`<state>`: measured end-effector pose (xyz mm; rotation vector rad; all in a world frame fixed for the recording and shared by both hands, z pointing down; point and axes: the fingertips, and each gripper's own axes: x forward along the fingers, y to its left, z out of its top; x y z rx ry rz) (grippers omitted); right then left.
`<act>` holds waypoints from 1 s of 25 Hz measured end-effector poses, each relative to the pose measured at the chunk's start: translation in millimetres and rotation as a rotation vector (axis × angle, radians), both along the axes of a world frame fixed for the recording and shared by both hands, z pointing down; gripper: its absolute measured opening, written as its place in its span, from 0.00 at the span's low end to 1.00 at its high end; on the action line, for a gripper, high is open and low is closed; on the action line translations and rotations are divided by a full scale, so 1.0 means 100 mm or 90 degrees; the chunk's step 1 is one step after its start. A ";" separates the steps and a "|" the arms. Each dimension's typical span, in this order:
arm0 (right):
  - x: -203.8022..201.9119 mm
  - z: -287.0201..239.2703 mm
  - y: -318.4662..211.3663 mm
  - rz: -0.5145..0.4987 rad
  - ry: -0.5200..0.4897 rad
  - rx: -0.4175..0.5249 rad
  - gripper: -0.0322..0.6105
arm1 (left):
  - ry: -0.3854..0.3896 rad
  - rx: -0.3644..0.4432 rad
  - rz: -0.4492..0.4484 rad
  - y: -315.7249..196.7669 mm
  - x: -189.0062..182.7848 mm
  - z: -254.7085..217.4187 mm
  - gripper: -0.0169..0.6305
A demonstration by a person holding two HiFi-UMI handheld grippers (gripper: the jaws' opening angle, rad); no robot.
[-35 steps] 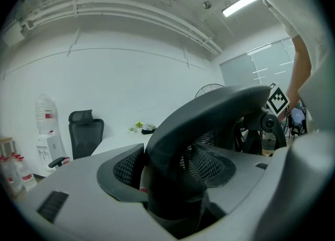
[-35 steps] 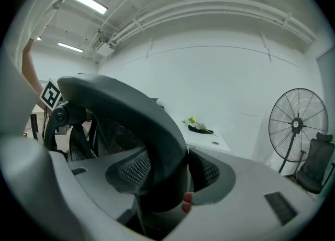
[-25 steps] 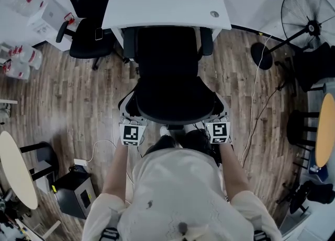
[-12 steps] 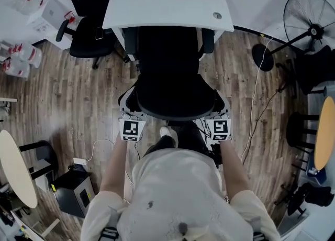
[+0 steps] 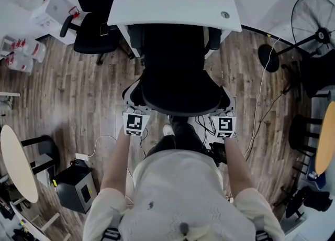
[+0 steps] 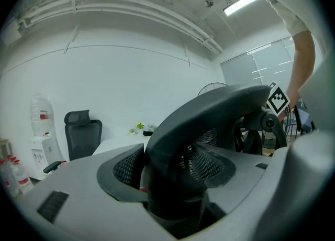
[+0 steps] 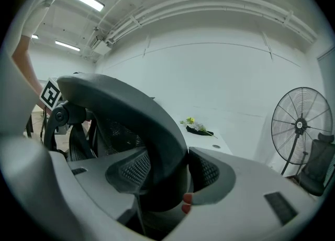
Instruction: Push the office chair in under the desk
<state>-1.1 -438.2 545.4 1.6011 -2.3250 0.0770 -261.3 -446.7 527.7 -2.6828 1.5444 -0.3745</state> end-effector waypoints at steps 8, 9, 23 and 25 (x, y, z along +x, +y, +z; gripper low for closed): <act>-0.02 0.03 -0.14 0.003 0.003 0.004 0.42 | -0.001 0.000 0.002 -0.15 -0.02 0.02 0.50; -0.03 0.03 -0.15 0.003 0.003 0.004 0.42 | -0.001 0.000 0.003 -0.17 -0.03 0.03 0.50; -0.05 0.06 -0.49 0.004 0.004 0.008 0.42 | -0.004 0.003 0.001 -0.51 -0.04 0.06 0.50; -0.05 0.07 -0.53 0.004 0.005 0.008 0.42 | -0.002 0.002 0.001 -0.55 -0.04 0.06 0.50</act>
